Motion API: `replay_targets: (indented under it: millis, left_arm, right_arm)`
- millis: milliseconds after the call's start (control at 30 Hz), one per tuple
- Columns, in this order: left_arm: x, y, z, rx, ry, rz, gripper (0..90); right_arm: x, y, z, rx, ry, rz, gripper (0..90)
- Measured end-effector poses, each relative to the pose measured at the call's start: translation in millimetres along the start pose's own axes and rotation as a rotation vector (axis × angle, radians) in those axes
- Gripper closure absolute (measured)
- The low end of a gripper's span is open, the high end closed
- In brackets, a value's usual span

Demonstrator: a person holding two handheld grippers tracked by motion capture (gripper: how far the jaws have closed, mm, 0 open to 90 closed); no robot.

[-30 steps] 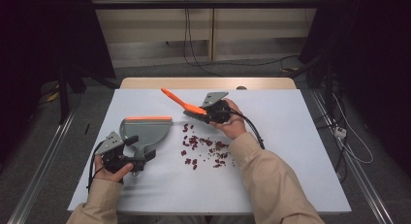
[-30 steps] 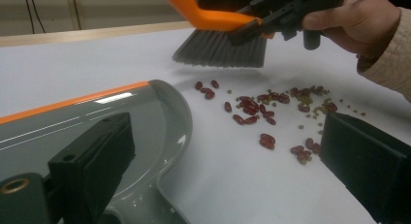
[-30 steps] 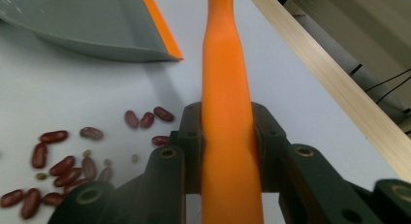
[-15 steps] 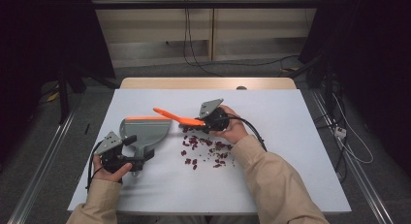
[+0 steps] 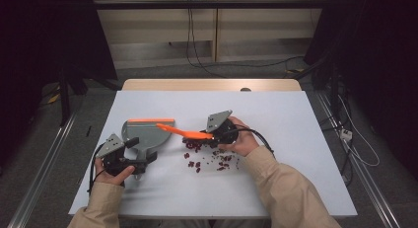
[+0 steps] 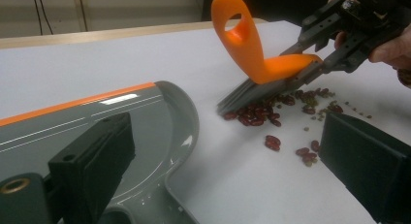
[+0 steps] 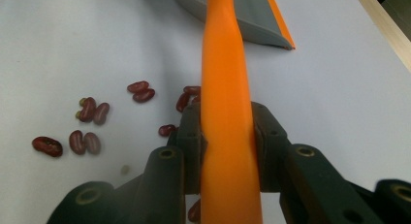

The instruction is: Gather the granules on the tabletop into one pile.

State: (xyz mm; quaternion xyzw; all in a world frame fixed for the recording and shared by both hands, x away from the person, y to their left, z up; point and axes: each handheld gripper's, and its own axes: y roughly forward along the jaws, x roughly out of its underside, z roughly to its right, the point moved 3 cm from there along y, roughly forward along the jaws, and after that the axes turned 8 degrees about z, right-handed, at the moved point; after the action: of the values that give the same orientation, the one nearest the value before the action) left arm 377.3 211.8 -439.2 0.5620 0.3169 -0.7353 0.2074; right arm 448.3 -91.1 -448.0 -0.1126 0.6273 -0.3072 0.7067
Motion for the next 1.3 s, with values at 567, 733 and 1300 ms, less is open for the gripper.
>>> replay_targets:
  millis: [567, 733, 1300]
  left_arm:
    - [0.2, 1.9, 0.5, 0.002, 0.001, -0.002, 5.7]
    - [0.3, 1.6, -0.2, 0.005, 0.002, -0.002, 5.7]
    - [0.3, 1.9, 1.3, 0.005, 0.005, -0.003, 5.7]
  right_arm:
    - [-5.7, -9.4, 16.5, 0.102, 0.017, 0.043, 71.5]
    - [2.4, 2.1, 20.5, 0.106, 0.028, 0.019, 71.4]
    - [-0.4, -8.9, -10.3, 0.021, 0.012, 0.015, 71.5]
